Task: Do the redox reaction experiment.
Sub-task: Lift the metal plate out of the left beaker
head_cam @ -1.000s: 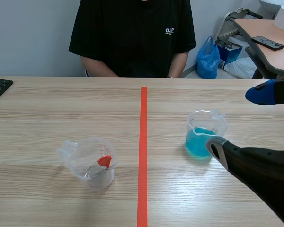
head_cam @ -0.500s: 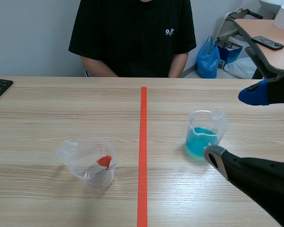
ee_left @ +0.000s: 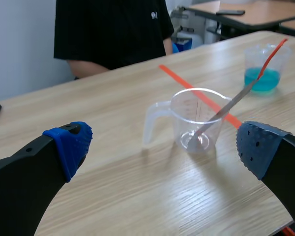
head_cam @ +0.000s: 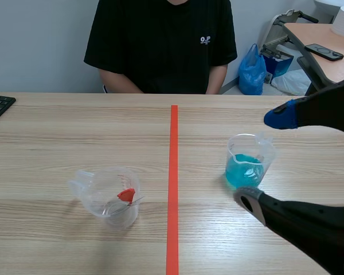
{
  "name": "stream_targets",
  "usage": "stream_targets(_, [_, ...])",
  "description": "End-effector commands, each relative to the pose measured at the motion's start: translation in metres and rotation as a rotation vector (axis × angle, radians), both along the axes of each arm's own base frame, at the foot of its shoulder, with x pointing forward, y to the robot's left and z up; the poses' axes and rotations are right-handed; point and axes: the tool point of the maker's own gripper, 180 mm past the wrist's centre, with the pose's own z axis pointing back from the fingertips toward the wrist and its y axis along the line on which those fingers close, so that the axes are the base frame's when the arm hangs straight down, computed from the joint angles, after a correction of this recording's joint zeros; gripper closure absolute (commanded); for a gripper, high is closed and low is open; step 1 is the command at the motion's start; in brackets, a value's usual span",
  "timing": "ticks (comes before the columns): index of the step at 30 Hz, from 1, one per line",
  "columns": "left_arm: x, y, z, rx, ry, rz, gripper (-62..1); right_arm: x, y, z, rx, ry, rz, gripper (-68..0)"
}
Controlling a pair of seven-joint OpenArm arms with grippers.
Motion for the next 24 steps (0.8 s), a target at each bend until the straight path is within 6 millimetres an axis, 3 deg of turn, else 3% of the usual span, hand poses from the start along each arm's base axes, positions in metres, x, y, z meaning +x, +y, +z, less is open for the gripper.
stream_targets(1, [0.005, 0.001, 0.002, 0.011, -0.014, -0.004, -62.3, 0.004, 0.005, 0.005, 0.012, -0.034, 0.023, -67.9])
stream_targets(16, [0.035, 0.006, -0.015, 0.085, 0.034, 0.021, -61.3, 0.028, 0.057, -0.04, 0.018, -0.087, 0.156, -67.9])
stream_targets(18, [0.039, 0.008, -0.024, 0.115, 0.078, 0.03, -53.2, 0.03, 0.066, -0.046, 0.019, -0.094, 0.172, -67.9])
stream_targets(22, [0.043, 0.016, -0.057, 0.259, 0.221, 0.037, -24.9, 0.028, 0.081, -0.053, 0.034, -0.104, 0.209, -67.9])
stream_targets(24, [0.042, 0.02, -0.07, 0.32, 0.278, 0.038, -15.2, 0.026, 0.087, -0.053, 0.046, -0.117, 0.228, -67.9])
